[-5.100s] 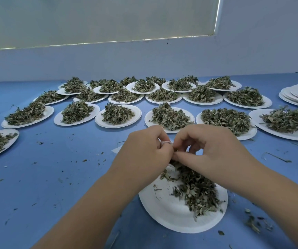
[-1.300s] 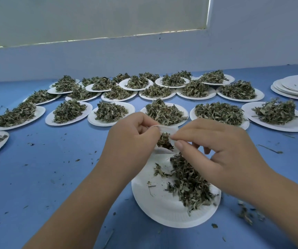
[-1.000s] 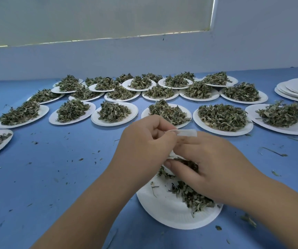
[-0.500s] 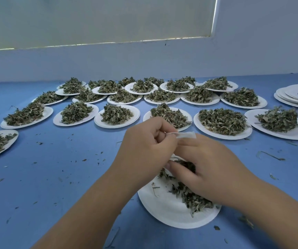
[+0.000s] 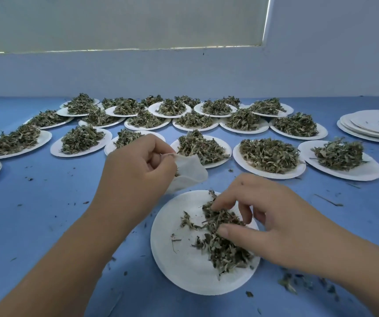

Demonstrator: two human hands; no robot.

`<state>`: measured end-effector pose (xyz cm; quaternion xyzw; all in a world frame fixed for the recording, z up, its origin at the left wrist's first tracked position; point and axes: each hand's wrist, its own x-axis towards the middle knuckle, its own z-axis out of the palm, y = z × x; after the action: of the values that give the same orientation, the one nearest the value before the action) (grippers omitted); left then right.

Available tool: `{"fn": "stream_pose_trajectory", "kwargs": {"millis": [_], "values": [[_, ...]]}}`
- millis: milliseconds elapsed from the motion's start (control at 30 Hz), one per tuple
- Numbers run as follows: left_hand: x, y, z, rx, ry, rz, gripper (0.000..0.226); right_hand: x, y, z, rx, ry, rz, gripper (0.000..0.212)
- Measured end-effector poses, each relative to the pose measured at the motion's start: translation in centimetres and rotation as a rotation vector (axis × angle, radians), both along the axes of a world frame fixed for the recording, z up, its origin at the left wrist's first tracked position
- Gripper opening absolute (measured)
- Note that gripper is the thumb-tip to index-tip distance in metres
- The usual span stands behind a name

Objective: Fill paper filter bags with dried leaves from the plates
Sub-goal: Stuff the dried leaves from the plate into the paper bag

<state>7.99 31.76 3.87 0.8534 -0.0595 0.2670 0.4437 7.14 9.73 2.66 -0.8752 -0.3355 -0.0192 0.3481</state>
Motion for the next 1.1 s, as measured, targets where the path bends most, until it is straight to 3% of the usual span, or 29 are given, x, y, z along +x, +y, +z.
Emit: {"fn": "stream_pose_trajectory", "kwargs": {"millis": [133, 233, 500, 900, 1100], "values": [[-0.2, -0.2, -0.1, 0.055, -0.019, 0.004, 0.022, -0.8, -0.6, 0.0, -0.351, -0.012, 0.078, 0.053], [-0.2, -0.4, -0.4, 0.077, -0.016, 0.003, 0.023, -1.9, -0.2, -0.2, -0.458, -0.036, 0.074, 0.063], [0.0, -0.7, -0.8, 0.104, -0.002, -0.025, 0.020, -2.7, 1.4, -0.6, -0.529, -0.081, 0.040, 0.039], [-0.1, -1.0, -0.8, 0.099, 0.024, -0.051, 0.018, -2.5, 2.0, -1.4, -0.528, -0.116, 0.025, 0.027], [-0.2, -0.9, -0.8, 0.097, 0.017, -0.048, 0.018, -2.0, 1.4, -1.3, -0.193, -0.056, -0.007, 0.022]]}}
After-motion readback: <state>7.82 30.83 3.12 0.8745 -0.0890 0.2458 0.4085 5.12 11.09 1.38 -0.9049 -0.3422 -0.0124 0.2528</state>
